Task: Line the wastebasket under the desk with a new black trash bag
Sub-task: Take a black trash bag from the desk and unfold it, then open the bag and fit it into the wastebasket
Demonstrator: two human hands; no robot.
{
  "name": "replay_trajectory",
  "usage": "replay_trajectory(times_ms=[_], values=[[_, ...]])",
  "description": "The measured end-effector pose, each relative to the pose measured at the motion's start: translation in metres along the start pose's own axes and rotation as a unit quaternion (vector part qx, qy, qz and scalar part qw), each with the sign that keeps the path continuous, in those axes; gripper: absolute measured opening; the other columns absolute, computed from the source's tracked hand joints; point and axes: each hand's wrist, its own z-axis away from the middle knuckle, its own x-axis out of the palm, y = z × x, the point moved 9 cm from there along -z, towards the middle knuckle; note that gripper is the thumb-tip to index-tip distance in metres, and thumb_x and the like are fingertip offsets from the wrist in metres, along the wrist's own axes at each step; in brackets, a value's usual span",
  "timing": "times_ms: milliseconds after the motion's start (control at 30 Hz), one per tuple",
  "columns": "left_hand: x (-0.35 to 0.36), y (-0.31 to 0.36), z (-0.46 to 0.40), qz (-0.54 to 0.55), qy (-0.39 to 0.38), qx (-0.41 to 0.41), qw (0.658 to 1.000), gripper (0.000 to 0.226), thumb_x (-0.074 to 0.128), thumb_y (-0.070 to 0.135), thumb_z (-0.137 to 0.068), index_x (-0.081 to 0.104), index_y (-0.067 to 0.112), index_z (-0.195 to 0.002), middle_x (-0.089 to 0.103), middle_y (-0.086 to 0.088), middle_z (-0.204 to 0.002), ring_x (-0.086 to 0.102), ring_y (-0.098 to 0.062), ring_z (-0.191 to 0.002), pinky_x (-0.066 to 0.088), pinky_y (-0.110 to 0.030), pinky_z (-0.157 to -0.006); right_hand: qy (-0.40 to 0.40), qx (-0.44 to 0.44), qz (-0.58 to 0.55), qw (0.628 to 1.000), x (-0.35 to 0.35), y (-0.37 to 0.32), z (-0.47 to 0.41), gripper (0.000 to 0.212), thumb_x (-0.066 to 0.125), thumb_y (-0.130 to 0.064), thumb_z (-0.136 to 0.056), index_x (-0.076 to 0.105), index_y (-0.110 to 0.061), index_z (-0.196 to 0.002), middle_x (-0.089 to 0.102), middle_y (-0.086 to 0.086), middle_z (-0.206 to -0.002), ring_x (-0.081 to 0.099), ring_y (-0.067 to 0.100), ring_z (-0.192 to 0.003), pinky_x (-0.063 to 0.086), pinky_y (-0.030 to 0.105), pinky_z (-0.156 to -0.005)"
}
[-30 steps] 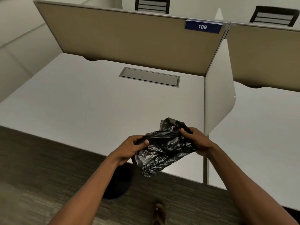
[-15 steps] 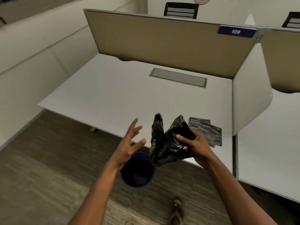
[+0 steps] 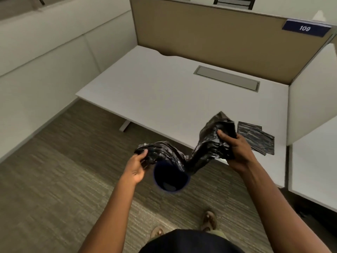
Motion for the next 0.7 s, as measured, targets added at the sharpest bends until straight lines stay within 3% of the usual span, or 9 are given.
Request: replay_trajectory(times_ms=[100,200,333,400,433,500,567,633,700], values=[[-0.064,-0.001,0.001,-0.007,0.050,-0.012,0.999,0.016,0.056,0.017,-0.103,0.062,0.013,-0.117,0.075,-0.003,-0.082,0.062,-0.017,-0.083,0.045,-0.030,-0.071,0.050,0.031,-0.054,0.997,-0.016,0.012,0.005,0.039,0.080,-0.015,-0.075,0.073,-0.005,-0.112,0.081,0.012,-0.095,0.079,0.025,-0.082,0.064,0.034,-0.067],[-0.111,0.001,0.004,-0.040,0.089,0.013,0.995,0.028,0.060,0.013,-0.101,0.059,0.012,-0.129,0.069,-0.005,-0.093,0.062,-0.017,-0.084,0.046,-0.030,-0.074,0.091,0.073,-0.088,0.989,-0.030,0.029,0.009,0.017,0.071,-0.010,-0.087,0.072,-0.007,-0.104,0.081,0.010,-0.082,0.080,0.021,-0.071,0.063,0.030,-0.058],[-0.141,0.001,0.013,-0.047,0.087,0.036,0.994,0.039,0.062,0.008,-0.099,0.058,0.002,-0.138,0.072,-0.011,-0.111,0.066,-0.020,-0.092,0.049,-0.031,-0.079,0.132,0.125,-0.090,0.979,-0.047,0.054,0.018,0.011,0.068,-0.012,-0.095,0.072,-0.009,-0.105,0.082,0.012,-0.090,0.080,0.023,-0.080,0.066,0.036,-0.067],[-0.143,-0.001,0.020,-0.094,0.064,0.044,0.993,0.044,0.062,0.004,-0.098,0.055,0.011,-0.142,0.066,-0.016,-0.134,0.066,-0.027,-0.114,0.050,-0.036,-0.093,0.136,0.120,-0.091,0.979,-0.044,0.062,0.025,0.009,0.070,-0.013,-0.092,0.073,-0.008,-0.100,0.082,0.012,-0.086,0.081,0.023,-0.074,0.065,0.035,-0.058],[-0.144,-0.002,0.023,-0.138,0.058,0.050,0.987,0.058,0.065,0.003,-0.097,0.046,0.019,-0.150,0.057,-0.015,-0.148,0.058,-0.032,-0.132,0.047,-0.042,-0.104,0.138,0.110,-0.086,0.981,-0.041,0.065,0.028,0.011,0.072,-0.014,-0.090,0.073,-0.009,-0.099,0.082,0.011,-0.083,0.080,0.022,-0.071,0.063,0.033,-0.055],[-0.144,0.003,0.034,-0.277,0.089,0.074,0.954,0.096,0.074,0.009,-0.092,0.015,0.032,-0.164,0.024,-0.010,-0.170,0.028,-0.035,-0.154,0.031,-0.052,-0.121,0.129,0.093,-0.054,0.986,-0.025,0.075,0.035,0.023,0.075,-0.018,-0.087,0.072,-0.008,-0.108,0.082,0.011,-0.085,0.080,0.023,-0.070,0.063,0.033,-0.057],[-0.135,0.021,0.055,-0.423,0.165,0.137,0.880,0.111,0.079,0.026,-0.088,0.000,0.035,-0.165,0.002,-0.006,-0.174,0.007,-0.032,-0.160,0.022,-0.055,-0.125,0.101,0.092,-0.002,0.991,-0.001,0.092,0.043,0.041,0.078,-0.024,-0.085,0.069,-0.006,-0.121,0.081,0.015,-0.098,0.079,0.029,-0.080,0.064,0.040,-0.067],[-0.103,0.037,0.087,-0.485,0.200,0.256,0.812,0.101,0.077,0.043,-0.087,0.011,0.037,-0.164,0.007,-0.002,-0.173,0.013,-0.028,-0.157,0.033,-0.051,-0.118,0.074,0.091,0.054,0.992,0.029,0.112,0.055,0.056,0.083,-0.041,-0.079,0.070,-0.008,-0.122,0.080,0.018,-0.107,0.078,0.036,-0.091,0.063,0.049,-0.081],[-0.053,0.037,0.113,-0.475,0.137,0.333,0.802,0.076,0.068,0.059,-0.086,0.035,0.046,-0.153,0.033,0.007,-0.160,0.038,-0.010,-0.141,0.050,-0.035,-0.099,0.061,0.078,0.106,0.989,0.061,0.128,0.065,0.073,0.079,-0.069,-0.069,0.074,-0.011,-0.113,0.080,0.018,-0.105,0.077,0.039,-0.098,0.061,0.054,-0.089]])
